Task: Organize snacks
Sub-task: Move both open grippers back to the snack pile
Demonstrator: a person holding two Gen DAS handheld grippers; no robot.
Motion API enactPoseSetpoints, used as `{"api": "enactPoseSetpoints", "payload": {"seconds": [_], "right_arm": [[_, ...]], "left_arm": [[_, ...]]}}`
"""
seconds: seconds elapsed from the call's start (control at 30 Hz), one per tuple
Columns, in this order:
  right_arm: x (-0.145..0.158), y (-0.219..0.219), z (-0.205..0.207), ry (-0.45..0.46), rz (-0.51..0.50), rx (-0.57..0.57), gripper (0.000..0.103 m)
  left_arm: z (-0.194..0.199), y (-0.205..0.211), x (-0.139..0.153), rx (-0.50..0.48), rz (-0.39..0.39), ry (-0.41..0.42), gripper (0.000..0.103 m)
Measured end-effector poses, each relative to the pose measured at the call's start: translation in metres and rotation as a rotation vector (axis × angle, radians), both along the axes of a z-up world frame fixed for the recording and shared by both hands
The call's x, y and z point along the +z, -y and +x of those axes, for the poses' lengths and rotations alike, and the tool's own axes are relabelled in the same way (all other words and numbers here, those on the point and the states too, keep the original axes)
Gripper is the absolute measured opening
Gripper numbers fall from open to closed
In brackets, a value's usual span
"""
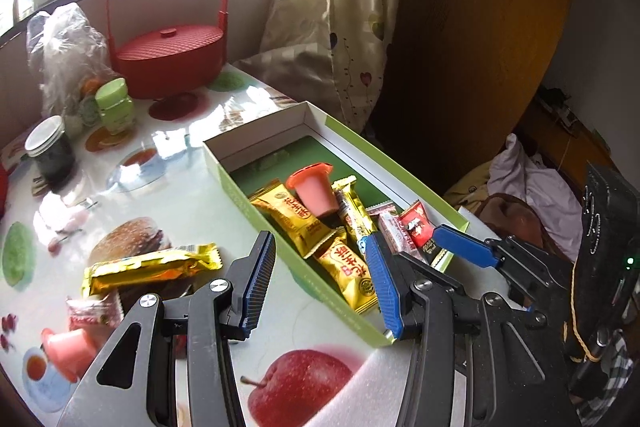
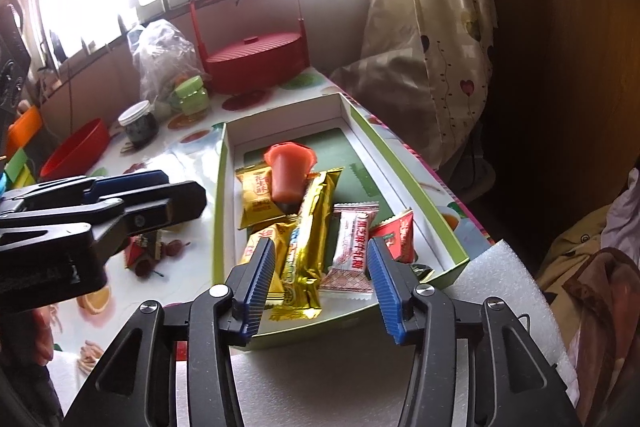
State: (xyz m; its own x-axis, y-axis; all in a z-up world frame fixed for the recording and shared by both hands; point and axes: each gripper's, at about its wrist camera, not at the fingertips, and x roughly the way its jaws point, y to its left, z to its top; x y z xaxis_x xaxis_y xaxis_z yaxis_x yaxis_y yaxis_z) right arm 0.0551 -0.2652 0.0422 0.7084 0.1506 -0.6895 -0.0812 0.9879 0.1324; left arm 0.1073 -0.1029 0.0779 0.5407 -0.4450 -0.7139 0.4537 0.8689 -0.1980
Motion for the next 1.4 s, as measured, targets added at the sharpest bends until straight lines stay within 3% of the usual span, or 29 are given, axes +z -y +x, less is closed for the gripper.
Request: {"api": "enactPoseSetpoints", "payload": {"seconds": [0.2, 0.47, 0.8, 1.17, 1.4], "right_arm": [[0.003, -0.011, -0.004, 0.010, 0.003, 0.024, 0.049], [0.007, -0.025, -0.007, 0.020, 0.001, 0.060, 0.052], [0.008, -0.051, -0.007, 0.019, -0.011, 0.128, 0.053], [0.005, -0.080, 0.001, 0.006, -0.018, 0.214, 0.055], [-0.004, -0.107, 0.012, -0.032, -0.015, 0.299, 0.055]], "left_arm": [[-0.012, -0.011, 0.006, 0.031, 0.028, 0.038, 0.048], [-0.024, -0.033, 0.008, 0.071, 0.008, 0.049, 0.049], [-0.038, -0.084, 0.003, 0.204, 0.019, 0.053, 0.049], [-0.036, -0.133, -0.023, 0.343, 0.030, -0.022, 0.049], [-0.030, -0.147, -0.043, 0.377, 0.012, -0.087, 0.049]]}}
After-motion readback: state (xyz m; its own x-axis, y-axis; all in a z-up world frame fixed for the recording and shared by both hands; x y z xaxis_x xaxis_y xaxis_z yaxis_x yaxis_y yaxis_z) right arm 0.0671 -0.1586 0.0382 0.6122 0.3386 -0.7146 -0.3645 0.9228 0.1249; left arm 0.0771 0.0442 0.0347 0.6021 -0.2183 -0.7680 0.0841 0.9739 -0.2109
